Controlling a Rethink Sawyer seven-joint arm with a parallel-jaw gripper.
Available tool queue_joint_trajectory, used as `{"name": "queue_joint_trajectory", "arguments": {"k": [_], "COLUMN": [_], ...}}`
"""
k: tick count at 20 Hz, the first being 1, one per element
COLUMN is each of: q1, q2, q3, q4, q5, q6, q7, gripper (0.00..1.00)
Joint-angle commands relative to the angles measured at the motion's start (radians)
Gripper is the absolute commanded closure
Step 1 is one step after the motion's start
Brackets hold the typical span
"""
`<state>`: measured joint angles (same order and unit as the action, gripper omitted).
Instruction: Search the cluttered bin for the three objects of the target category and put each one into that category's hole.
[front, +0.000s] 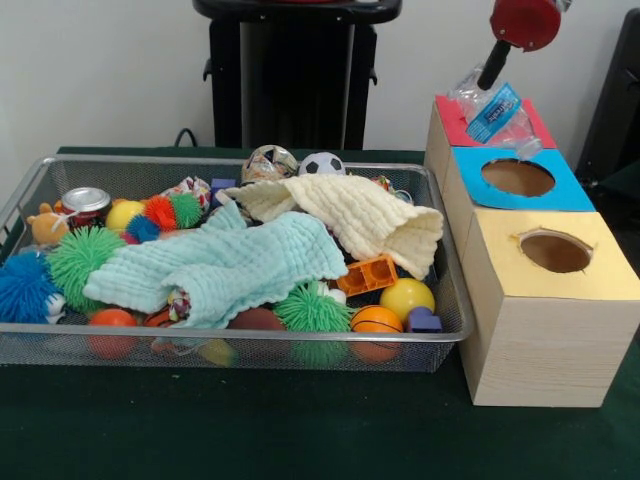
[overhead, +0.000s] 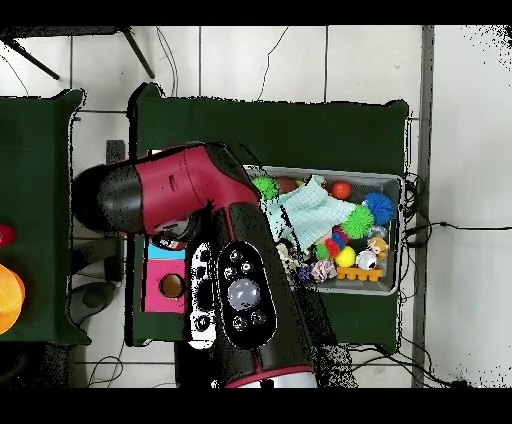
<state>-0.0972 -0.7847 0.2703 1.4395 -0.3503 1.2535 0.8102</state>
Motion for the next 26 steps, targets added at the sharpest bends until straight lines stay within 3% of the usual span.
{"name": "queue_joint_trajectory", "arguments": {"k": [1,17,26], "q1": [0.007,0.077,0.136], "q2": [0.050,0.100,0.156], "q3": [-0.059,-0.110,-0.142], "q4": [0.008,0.021,-0.020], "q5": [-0.009,0.040,0.028], "q6": [-0.072,-0.164,-0.129], "q7": [0.311,0.404,0.442], "gripper": [1.00,1.00,1.00]}}
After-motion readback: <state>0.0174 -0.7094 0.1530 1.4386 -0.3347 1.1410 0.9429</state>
